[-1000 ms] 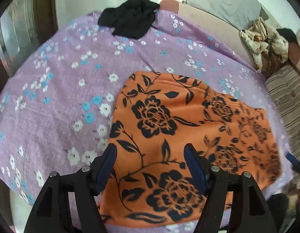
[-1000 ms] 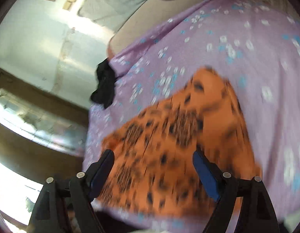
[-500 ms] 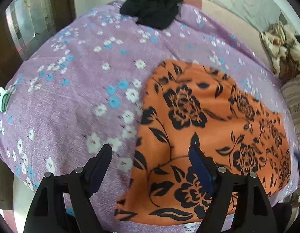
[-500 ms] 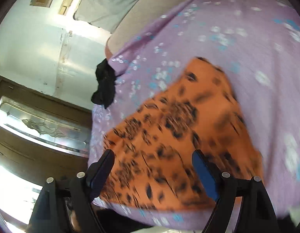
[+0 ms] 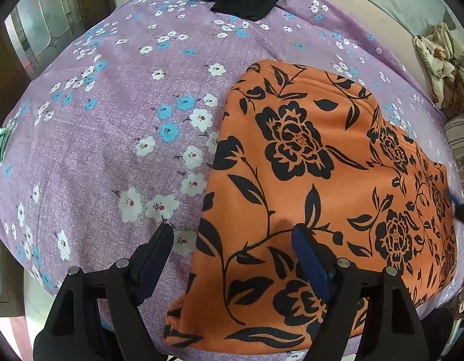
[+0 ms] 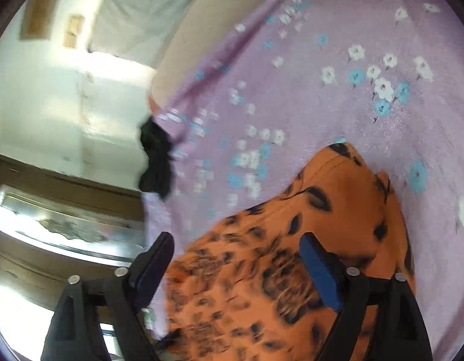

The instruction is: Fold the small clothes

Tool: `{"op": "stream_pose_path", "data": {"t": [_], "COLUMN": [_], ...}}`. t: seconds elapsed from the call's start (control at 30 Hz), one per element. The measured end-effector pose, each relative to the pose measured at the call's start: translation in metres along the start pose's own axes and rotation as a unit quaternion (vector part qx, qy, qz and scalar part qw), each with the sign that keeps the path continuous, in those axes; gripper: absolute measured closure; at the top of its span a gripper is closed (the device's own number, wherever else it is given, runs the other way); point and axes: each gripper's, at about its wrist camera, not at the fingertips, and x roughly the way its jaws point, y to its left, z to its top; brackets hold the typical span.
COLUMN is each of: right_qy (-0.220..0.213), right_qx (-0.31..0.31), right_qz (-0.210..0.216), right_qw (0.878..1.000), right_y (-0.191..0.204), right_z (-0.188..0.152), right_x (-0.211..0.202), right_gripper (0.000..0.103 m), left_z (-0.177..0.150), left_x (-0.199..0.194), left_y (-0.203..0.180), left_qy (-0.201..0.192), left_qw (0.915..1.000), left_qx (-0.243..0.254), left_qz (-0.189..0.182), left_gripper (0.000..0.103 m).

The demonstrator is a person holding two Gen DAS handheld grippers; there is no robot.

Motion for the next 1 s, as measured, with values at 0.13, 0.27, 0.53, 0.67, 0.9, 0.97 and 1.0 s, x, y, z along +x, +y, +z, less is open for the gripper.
{"op": "stream_pose_path", "data": {"t": [0.13,0.27,0.53,0.67,0.9,0.97,1.0], "right_qy": [-0.056,-0.075,-0.034,-0.016,-0.082,-0.088,-0.094], "right_qx": [0.032,-0.037,-0.017,0.024,0.097,0.102,0.1], "right_qz": [0.015,0.011,0.038,-0.003,-0.004,0.002,-0.002], "right_qw": [0.998,0.996,0.999,1.0,0.992,0.991,0.991], "right_y": [0.0,0.028,0.008,-0.028,-0.059,-0.061,-0.061], "right_z": [-0.006,-0.049,-0.194,-0.218,-0.175,-0.17,-0.168], "right_x": [-0.021,-0.066,-0.108,-0.09,-0.094,-0.09,-0.09], "right_gripper": [0.015,0.015,0.014,0.013,0.014,0.016,0.019], "left_z": [-0.002,-0.009,-0.02,-0.026,-0.03,-0.028,-0.027], "left_x": [-0.008,-0.017,-0.039,-0.042,-0.046,-0.048,-0.048], "left_y": [-0.002,-0.004,-0.021,-0.035,-0.044,-0.044,-0.044], "left_qy": [-0.006,-0.013,-0.038,-0.042,-0.046,-0.048,-0.052], "left_qw": [1.0,0.9999,0.9989,0.9984,0.9984,0.9984,0.9982], "left_qx": [0.005,0.007,0.009,0.026,0.024,0.022,0.022], "left_qz": [-0.003,-0.007,-0.026,-0.027,-0.023,-0.021,-0.018], "left_gripper": [0.022,0.022,0.021,0.021,0.021,0.021,0.021]}}
